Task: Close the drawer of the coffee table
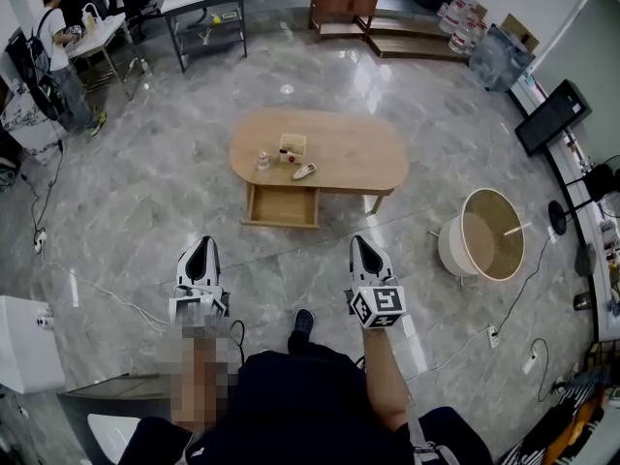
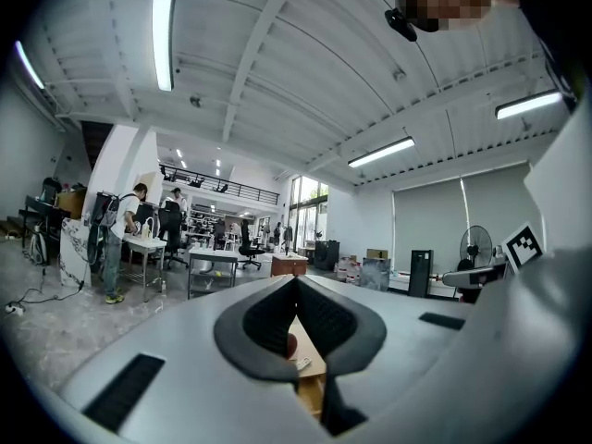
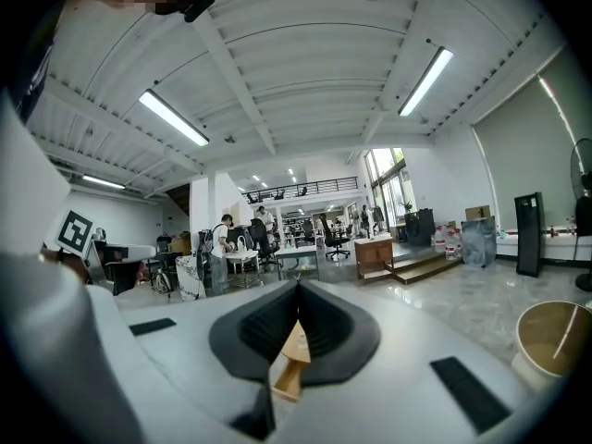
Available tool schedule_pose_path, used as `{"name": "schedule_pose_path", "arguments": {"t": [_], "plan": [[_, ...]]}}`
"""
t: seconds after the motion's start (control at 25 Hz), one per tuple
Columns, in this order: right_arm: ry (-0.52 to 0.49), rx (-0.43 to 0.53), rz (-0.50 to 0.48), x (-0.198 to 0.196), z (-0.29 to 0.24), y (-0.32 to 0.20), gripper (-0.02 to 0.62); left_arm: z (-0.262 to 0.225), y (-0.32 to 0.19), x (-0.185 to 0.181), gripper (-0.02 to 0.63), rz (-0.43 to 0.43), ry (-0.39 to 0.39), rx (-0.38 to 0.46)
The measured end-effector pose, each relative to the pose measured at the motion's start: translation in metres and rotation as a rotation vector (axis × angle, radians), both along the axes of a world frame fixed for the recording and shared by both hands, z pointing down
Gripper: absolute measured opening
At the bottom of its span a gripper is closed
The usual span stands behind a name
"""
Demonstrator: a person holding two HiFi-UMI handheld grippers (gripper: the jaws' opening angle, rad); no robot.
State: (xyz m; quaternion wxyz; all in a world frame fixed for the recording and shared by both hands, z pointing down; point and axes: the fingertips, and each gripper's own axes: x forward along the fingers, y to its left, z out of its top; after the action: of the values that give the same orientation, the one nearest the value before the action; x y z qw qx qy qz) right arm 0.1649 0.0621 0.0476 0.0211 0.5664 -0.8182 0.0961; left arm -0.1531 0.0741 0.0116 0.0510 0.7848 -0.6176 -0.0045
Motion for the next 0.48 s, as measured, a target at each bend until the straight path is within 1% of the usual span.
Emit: {"name": "schedule_pose_path", "arguments": {"t": [0.24,0.48], "plan": [[-0.01,-0.015,-0.04,0.017,0.014,-0.031,0.026,0.0,-0.024,0.015,0.025,-0.037,-0.006,0.005],[-0.013,-0.026,-0.072,0.0,0.019,-0.052,0.026,0.007,-0.039,0.006,0.025,-0.05,-0.015,-0.006]]}}
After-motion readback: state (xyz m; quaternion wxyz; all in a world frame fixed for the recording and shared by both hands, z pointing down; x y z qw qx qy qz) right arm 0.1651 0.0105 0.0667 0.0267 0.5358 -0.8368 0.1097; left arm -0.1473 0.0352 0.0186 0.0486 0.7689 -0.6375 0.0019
